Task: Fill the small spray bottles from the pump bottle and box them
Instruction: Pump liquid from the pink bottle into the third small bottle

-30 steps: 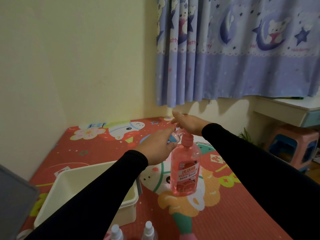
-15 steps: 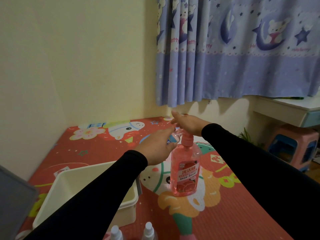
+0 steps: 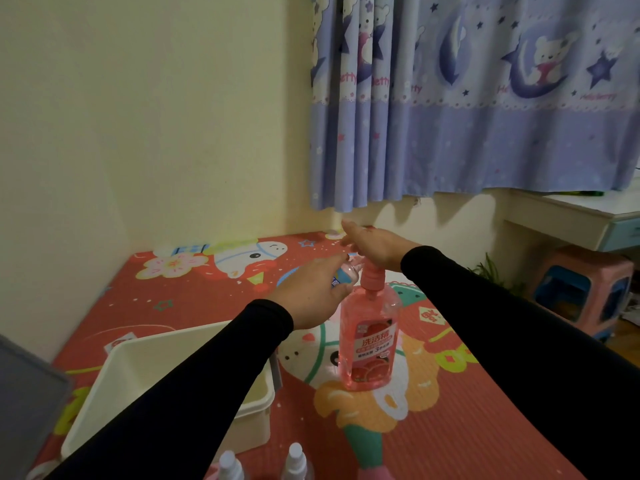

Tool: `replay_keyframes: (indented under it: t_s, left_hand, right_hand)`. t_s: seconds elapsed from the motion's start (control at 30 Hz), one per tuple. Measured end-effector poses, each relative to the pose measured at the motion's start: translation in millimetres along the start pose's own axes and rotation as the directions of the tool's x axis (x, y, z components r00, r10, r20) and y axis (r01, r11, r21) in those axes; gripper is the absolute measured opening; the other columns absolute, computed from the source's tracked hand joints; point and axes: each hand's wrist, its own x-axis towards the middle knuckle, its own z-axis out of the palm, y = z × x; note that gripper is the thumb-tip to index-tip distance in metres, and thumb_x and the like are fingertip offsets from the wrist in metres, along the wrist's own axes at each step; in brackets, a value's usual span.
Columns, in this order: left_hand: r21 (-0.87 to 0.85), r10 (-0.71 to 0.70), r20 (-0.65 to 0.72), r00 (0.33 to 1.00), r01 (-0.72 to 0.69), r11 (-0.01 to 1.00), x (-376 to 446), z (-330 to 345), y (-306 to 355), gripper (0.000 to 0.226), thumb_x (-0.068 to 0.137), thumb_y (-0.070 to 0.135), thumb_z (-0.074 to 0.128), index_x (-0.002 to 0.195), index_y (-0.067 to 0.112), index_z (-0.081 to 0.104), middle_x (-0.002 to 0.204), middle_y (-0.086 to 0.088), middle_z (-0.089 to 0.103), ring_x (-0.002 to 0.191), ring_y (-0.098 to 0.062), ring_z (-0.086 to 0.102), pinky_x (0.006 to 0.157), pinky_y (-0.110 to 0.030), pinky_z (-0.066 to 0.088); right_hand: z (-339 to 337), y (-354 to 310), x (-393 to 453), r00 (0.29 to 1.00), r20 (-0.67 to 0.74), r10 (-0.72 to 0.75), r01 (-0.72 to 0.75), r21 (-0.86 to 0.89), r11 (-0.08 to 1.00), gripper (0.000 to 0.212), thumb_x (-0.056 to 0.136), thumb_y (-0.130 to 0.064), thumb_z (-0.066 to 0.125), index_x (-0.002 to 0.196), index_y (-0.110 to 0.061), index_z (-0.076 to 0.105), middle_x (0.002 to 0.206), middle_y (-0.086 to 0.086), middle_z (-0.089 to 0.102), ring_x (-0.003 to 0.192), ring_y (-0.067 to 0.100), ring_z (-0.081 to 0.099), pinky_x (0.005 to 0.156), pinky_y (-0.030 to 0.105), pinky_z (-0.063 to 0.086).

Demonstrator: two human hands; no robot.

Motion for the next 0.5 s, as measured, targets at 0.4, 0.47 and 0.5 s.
replay_keyframes:
  t_s: [0.4,0.47,0.5]
  left_hand:
    - [0.018,-0.019,0.013,1.000,0.018,1.000,0.7,5.5,-3.0,0.054,0.100,0.037,0.045,0.149,0.026,0.026,0.150,-0.001,0.039,0.131,-0.020,0.042,0.101,-0.030,0.036]
    - [0.010,-0.012,0.021,1.000,0.012,1.000,0.9,1.0,-0.7,0.053,0.101,0.036,0.045,0.149,0.025,0.026,0.148,-0.003,0.040,0.129,-0.021,0.043,0.098,-0.028,0.035]
    - [0.008,-0.006,0.016,1.000,0.006,1.000,1.0,-1.4,0.2,0.053,0.101,0.036,0.044,0.149,0.025,0.026,0.149,-0.004,0.039,0.130,-0.021,0.042,0.098,-0.026,0.033]
  right_hand:
    - [6.6,4.7,-0.2,0.999,0.037,-0.002,-0.001,0.078,0.997,0.071,0.096,-0.063,0.016,0.123,-0.016,0.063,0.133,0.007,0.057,0.121,0.020,0.051,0.113,0.040,0.032]
    - [3.1,1.9,0.9,0.999,0.034,0.002,-0.003,0.056,0.998,0.075,0.092,-0.069,0.015,0.122,-0.020,0.063,0.136,0.006,0.056,0.126,0.021,0.050,0.114,0.042,0.032]
    - [0.1,-0.5,0.8,1.000,0.023,0.007,-0.007,0.035,0.999,0.081,0.086,-0.076,0.013,0.122,-0.023,0.063,0.137,0.006,0.056,0.126,0.021,0.050,0.113,0.043,0.032]
